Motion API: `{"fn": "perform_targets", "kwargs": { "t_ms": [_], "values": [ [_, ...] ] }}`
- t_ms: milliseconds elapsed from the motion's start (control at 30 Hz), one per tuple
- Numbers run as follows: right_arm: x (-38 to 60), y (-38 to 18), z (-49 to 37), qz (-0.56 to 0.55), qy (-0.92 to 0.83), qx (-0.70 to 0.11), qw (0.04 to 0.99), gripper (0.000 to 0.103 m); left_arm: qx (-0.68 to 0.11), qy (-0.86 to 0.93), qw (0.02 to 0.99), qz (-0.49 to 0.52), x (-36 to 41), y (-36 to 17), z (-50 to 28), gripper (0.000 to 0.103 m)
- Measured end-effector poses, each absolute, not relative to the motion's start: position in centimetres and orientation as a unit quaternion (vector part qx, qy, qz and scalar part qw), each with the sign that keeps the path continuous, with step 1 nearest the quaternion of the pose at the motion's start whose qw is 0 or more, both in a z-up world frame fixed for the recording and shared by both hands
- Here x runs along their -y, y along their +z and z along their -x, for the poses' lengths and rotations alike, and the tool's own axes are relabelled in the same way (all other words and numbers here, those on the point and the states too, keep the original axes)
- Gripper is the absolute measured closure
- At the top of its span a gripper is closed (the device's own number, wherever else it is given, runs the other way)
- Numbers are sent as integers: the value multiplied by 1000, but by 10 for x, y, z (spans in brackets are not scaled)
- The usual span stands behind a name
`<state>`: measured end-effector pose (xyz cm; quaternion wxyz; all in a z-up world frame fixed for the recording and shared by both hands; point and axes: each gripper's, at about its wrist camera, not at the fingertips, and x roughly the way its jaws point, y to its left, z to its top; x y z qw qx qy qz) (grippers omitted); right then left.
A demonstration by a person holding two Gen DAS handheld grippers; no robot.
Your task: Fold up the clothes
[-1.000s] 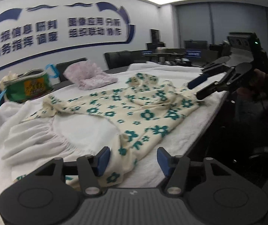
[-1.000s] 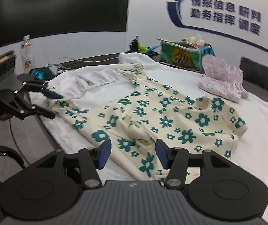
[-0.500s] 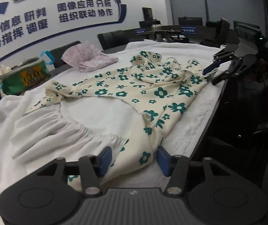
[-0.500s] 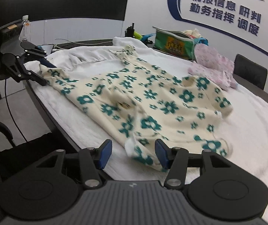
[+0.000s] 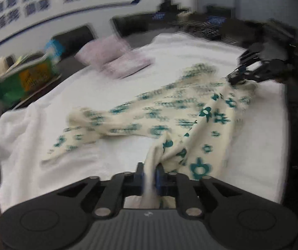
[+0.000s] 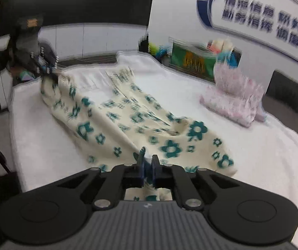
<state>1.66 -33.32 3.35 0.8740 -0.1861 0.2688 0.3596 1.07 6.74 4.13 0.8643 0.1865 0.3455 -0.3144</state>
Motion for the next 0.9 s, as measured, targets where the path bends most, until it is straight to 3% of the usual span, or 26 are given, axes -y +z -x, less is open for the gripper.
{"fn": "perform_targets", "kwargs": {
  "t_ms": [67, 100, 167, 200, 233, 367, 567, 600, 667, 700, 733, 900],
  "values": [
    [315, 27, -46, 231, 317, -283, 875, 85, -348, -290, 873, -181, -73, 42, -18, 83],
    [308, 24, -56, 255, 290, -286, 877, 74, -334, -290, 880, -171, -82, 44, -7, 80],
    [317, 31, -46, 262, 274, -260, 888, 64, -307, -296, 891, -158, -97, 46, 16, 60],
    [327, 37, -36, 250, 274, -240, 897, 60, -292, -308, 890, -167, -98, 41, 31, 45],
    [338, 43, -25, 238, 274, -220, 905, 59, -276, -320, 889, -175, -98, 37, 45, 34],
    [360, 32, 18, 206, 345, -242, 883, 56, -270, -309, 877, -249, -80, 8, 62, 32],
    [351, -3, 36, 267, 310, -244, 879, 55, -284, -283, 891, -212, -88, -10, 53, 29],
    [351, -4, 34, 265, 308, -236, 883, 55, -290, -284, 891, -204, -88, -13, 51, 32],
    [348, -8, 25, 266, 309, -232, 883, 67, -309, -293, 891, -159, -94, -12, 47, 63],
    [345, -11, 19, 266, 318, -247, 876, 88, -315, -285, 894, -144, -96, -8, 49, 91],
    [345, -11, 14, 252, 331, -261, 871, 91, -321, -278, 896, -128, -99, -5, 50, 100],
    [355, 13, 23, 230, 353, -306, 854, 98, -297, -284, 905, -113, -101, 11, 86, 101]
  ]
}}
